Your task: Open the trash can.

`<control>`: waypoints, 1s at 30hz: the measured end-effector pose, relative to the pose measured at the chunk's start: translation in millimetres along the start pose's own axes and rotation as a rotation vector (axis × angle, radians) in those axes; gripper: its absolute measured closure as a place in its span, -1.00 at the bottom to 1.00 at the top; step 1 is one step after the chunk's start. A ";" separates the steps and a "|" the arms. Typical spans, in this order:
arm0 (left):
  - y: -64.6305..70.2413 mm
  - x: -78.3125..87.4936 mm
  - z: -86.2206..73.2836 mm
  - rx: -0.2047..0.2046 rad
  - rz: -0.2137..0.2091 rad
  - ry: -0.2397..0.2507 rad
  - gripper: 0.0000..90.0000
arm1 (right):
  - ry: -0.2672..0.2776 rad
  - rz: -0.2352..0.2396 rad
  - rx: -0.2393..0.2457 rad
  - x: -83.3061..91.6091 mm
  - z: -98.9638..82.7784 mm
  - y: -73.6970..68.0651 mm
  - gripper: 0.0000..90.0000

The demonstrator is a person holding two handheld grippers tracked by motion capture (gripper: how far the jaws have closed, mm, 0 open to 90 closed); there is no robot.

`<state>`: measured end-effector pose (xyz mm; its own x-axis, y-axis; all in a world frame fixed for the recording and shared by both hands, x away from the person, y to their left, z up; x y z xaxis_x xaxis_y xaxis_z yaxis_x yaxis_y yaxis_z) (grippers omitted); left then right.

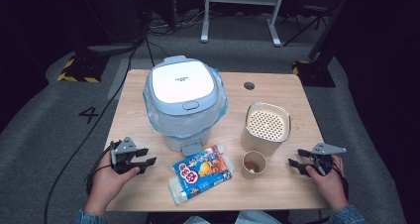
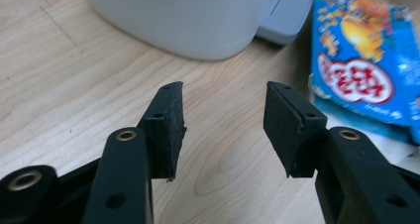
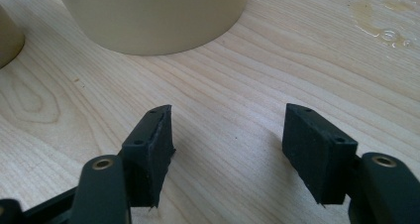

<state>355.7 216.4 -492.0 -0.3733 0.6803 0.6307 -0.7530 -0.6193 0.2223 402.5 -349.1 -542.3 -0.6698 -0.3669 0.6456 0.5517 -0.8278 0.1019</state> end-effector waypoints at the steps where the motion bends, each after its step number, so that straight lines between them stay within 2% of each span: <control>1: 1.0 2.3 2.5 -0.003 -0.004 0.002 0.15 | 0.000 0.000 0.000 0.0 0.0 0.0 -0.17; 7: 5.9 14.4 19.8 0.002 -0.013 0.051 0.17 | 0.000 0.000 0.000 0.0 0.0 0.0 -0.17; 9: 8.0 20.5 28.7 0.016 -0.005 0.044 0.19 | 0.000 0.000 0.000 0.0 0.0 0.0 -0.17; 12: 11.6 26.2 36.2 0.008 -0.012 0.051 0.20 | 0.000 -0.001 0.001 0.0 0.0 0.1 -0.17; 16: 19.3 40.3 51.9 -0.025 -0.038 0.083 0.24 | 0.000 0.000 0.000 0.0 0.0 0.0 -0.17; 17: 23.1 45.4 59.3 -0.036 -0.056 0.110 0.24 | 0.000 -0.001 0.002 0.0 0.0 0.1 -0.17; 25: 34.7 60.4 84.2 -0.089 -0.103 0.177 0.25 | 0.000 0.000 0.001 0.0 0.0 0.0 -0.17; 28: 41.8 68.6 100.3 -0.113 -0.128 0.226 0.27 | 0.001 -0.001 0.001 -0.1 0.0 0.1 -0.17; 30: 43.5 70.0 104.2 -0.119 -0.136 0.239 0.30 | 0.001 -0.001 0.000 -0.1 0.0 0.0 -0.17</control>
<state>353.3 196.3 -360.7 -0.3705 0.8358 0.4052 -0.8579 -0.4752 0.1957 402.5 -349.0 -542.3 -0.6706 -0.3667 0.6448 0.5514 -0.8279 0.1025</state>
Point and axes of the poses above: each handheld gripper's, and its own axes: x roughly backward along the jaws, z roughly out of its top, y roughly to its right, the point moved 6 cm from there along -x, roughly forward along the jaws, and after that the axes turned 9 degrees about -z, right-handed, at the moved point
